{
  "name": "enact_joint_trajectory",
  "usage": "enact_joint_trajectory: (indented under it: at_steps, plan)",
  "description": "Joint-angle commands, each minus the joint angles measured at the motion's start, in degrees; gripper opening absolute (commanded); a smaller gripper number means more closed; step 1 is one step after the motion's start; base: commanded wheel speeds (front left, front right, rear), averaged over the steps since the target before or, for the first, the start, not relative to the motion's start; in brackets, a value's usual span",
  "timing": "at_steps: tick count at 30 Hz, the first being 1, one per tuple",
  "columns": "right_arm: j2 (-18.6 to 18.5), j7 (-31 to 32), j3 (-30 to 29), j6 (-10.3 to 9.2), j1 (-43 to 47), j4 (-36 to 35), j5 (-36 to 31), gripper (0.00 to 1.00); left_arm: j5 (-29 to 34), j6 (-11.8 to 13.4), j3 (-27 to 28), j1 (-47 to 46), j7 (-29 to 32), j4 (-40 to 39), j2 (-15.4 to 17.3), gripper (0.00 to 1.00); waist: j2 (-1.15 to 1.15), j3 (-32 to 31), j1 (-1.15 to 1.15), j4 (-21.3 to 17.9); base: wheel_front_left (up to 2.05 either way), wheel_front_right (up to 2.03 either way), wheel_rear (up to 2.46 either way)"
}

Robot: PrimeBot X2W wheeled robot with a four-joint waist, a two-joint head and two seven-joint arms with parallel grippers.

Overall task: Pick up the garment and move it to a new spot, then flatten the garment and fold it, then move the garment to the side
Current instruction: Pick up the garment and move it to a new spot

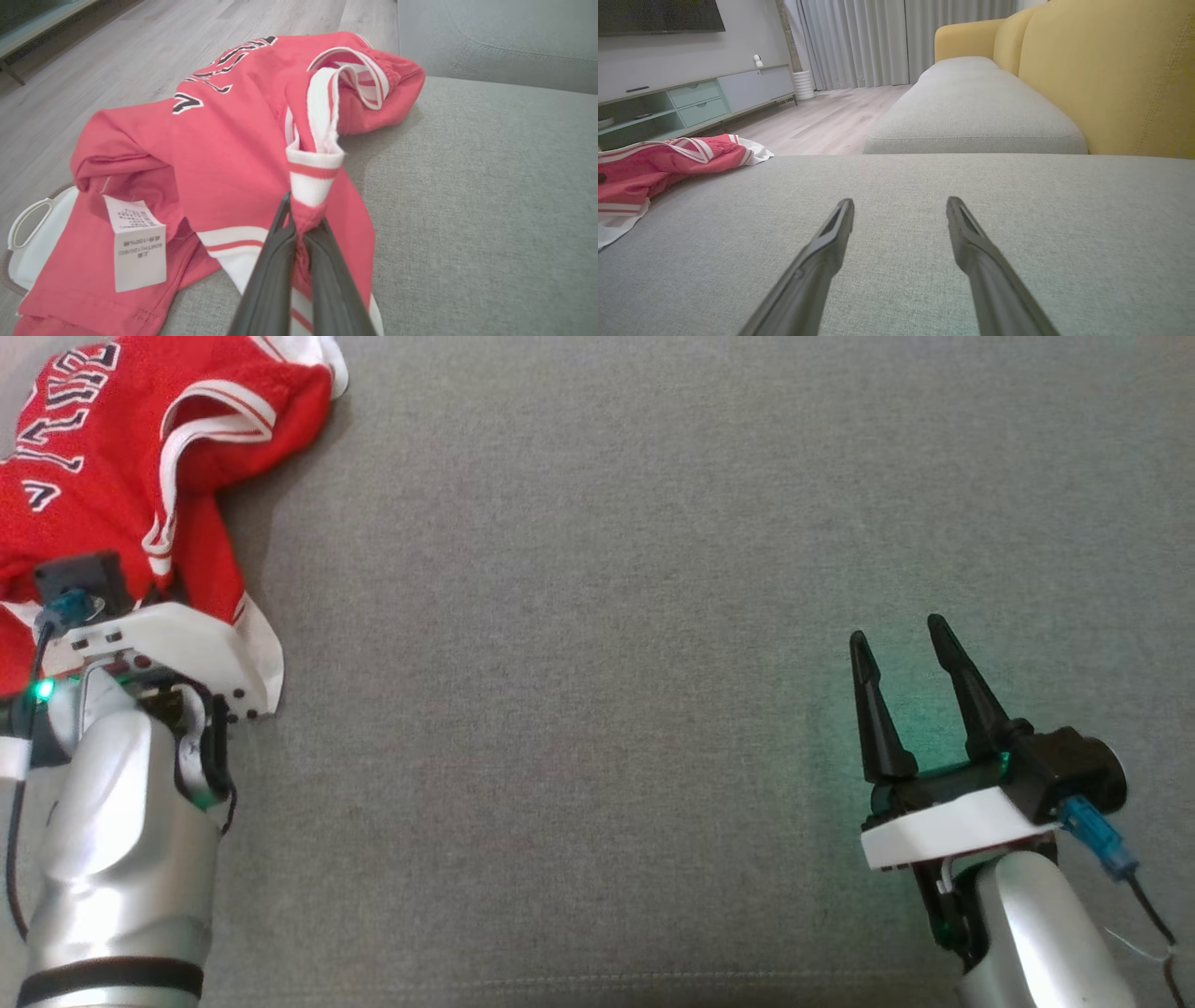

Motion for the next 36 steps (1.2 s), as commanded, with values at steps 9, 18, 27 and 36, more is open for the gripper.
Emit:
enact_joint_trajectory:
  at_steps: [9, 18, 27, 36]
  plan:
    - [0.1, -0.6, 0.9, -0.04, 0.8, -1.0, 1.4, 1.00, -2.4, -5.4, -0.1, -4.4, 0.9, -8.7, 3.0, 0.00, 0.00, -4.2, 0.00, -1.0, 0.00, 0.00, 0.00]
    - [0.1, -0.6, 1.0, -0.04, 3.4, -1.0, 2.0, 1.00, -3.5, -11.2, -5.6, -6.4, 12.5, -35.6, 4.1, 0.00, 0.00, -9.1, 0.00, -2.9, 0.00, 0.00, 0.00]
    - [0.1, -0.6, 1.3, -0.04, 4.7, -1.2, 2.0, 1.00, -8.9, -13.5, -11.2, -6.9, 24.1, -55.7, 2.2, 0.00, 0.00, -11.9, 0.00, -8.4, 0.00, 0.00, 0.00]
    - [0.1, -0.6, 1.8, -0.04, 5.4, -1.3, 2.7, 1.00, -8.8, -13.3, -15.9, -9.0, 25.3, -53.2, -1.1, 0.00, 0.00, -11.3, 0.00, -15.3, 0.00, 0.00, 0.00]
